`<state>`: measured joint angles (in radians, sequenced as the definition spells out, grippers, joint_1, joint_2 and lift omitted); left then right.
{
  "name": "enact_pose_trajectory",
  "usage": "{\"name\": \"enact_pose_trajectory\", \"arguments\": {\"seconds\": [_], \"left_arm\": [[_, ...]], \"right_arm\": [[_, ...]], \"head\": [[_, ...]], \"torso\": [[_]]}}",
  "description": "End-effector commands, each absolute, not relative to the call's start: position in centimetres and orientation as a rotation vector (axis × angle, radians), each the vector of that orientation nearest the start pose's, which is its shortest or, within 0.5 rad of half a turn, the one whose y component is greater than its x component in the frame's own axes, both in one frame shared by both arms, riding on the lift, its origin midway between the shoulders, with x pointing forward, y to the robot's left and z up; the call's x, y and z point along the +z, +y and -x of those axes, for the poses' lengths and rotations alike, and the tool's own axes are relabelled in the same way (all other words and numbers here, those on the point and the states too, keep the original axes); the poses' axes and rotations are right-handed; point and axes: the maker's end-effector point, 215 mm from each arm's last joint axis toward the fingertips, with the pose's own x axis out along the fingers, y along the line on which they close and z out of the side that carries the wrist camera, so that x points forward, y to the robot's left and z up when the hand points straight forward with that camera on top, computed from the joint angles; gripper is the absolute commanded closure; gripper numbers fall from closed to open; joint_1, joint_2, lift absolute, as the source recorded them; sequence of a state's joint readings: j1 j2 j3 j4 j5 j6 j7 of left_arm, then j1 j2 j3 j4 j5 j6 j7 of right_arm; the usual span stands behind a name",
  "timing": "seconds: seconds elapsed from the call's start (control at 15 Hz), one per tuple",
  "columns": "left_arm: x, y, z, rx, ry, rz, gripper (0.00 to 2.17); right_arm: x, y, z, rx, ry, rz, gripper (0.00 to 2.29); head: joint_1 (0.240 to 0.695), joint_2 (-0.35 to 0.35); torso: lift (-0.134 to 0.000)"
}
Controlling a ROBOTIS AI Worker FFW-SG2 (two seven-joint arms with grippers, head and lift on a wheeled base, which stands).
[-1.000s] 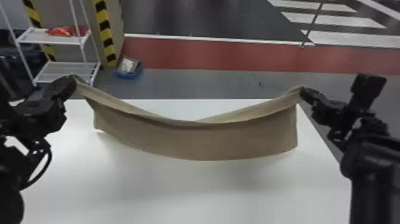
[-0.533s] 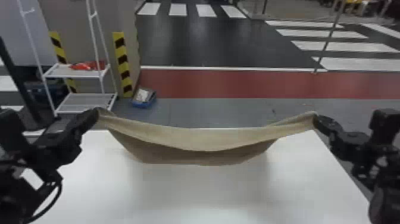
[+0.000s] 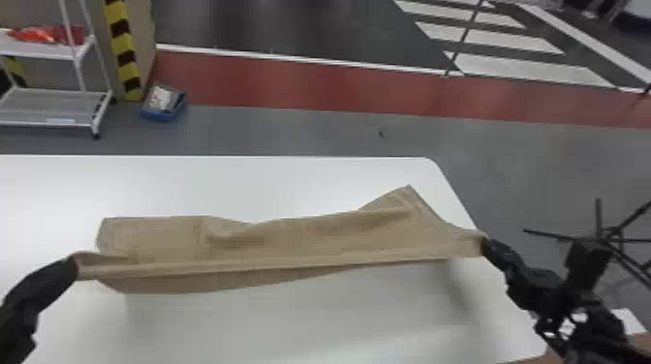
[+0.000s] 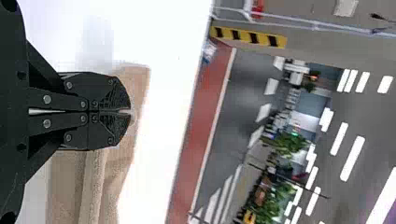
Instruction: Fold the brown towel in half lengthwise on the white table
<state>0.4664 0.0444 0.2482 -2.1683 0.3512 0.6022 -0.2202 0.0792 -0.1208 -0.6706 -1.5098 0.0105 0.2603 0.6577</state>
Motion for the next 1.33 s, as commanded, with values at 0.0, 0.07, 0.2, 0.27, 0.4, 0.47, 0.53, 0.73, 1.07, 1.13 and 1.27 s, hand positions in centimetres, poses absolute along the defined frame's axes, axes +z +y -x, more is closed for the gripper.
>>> {"name": "enact_pose_trajectory", "arguments": {"seconds": [0.0, 0.07, 0.2, 0.27, 0.4, 0.47, 0.53, 0.73, 1.07, 1.13, 1.27], "left_arm": [[-44.5, 26.3, -40.1, -0.107, 0.556, 0.291, 1.89], [-45.4, 26.3, -38.5, -0.088, 0.625, 0.282, 1.89], [-43.0, 27.1, -38.5, -0.078, 0.599, 0.260, 1.89], [-41.4, 28.4, -39.4, -0.059, 0.563, 0.249, 1.89], [-37.6, 30.4, -43.2, -0.022, 0.462, 0.240, 1.89], [-36.0, 31.5, -45.4, 0.004, 0.414, 0.231, 1.89], [-34.1, 32.6, -47.3, 0.018, 0.351, 0.233, 1.89], [-28.9, 35.8, -53.1, 0.060, 0.187, 0.233, 1.89], [-20.4, 39.3, -64.2, 0.095, 0.001, 0.192, 1.89], [-18.5, 39.1, -64.6, 0.084, -0.040, 0.185, 1.89], [-17.5, 38.5, -64.2, 0.058, -0.061, 0.184, 1.89]], "right_arm": [[-47.3, -50.7, -44.3, -0.040, 0.398, -0.112, 1.33], [-47.1, -50.7, -43.0, -0.051, 0.399, -0.127, 1.33], [-44.9, -51.3, -42.8, -0.071, 0.357, -0.156, 1.33], [-44.4, -51.0, -43.5, -0.065, 0.366, -0.174, 1.33], [-40.9, -49.7, -47.8, -0.038, 0.317, -0.205, 1.33], [-38.3, -48.6, -50.9, -0.017, 0.277, -0.204, 1.33], [-36.6, -47.1, -53.4, 0.008, 0.253, -0.186, 1.33], [-32.7, -41.9, -60.2, 0.079, 0.194, -0.139, 1.33], [-24.2, -35.9, -69.9, 0.161, 0.066, -0.098, 1.33], [-23.1, -36.2, -70.3, 0.158, 0.061, -0.099, 1.33], [-23.2, -36.3, -69.9, 0.173, 0.071, -0.085, 1.33]], "head": [[0.695, -0.287], [0.695, -0.297], [0.695, -0.311], [0.695, -0.324], [0.695, -0.316], [0.695, -0.295], [0.695, -0.267], [0.695, -0.152], [0.609, -0.012], [0.576, 0.006], [0.477, 0.025]], "torso": [[-0.057], [-0.057], [-0.057], [-0.057], [-0.057], [-0.057], [-0.057], [-0.057], [-0.057], [-0.057], [-0.057]]}}
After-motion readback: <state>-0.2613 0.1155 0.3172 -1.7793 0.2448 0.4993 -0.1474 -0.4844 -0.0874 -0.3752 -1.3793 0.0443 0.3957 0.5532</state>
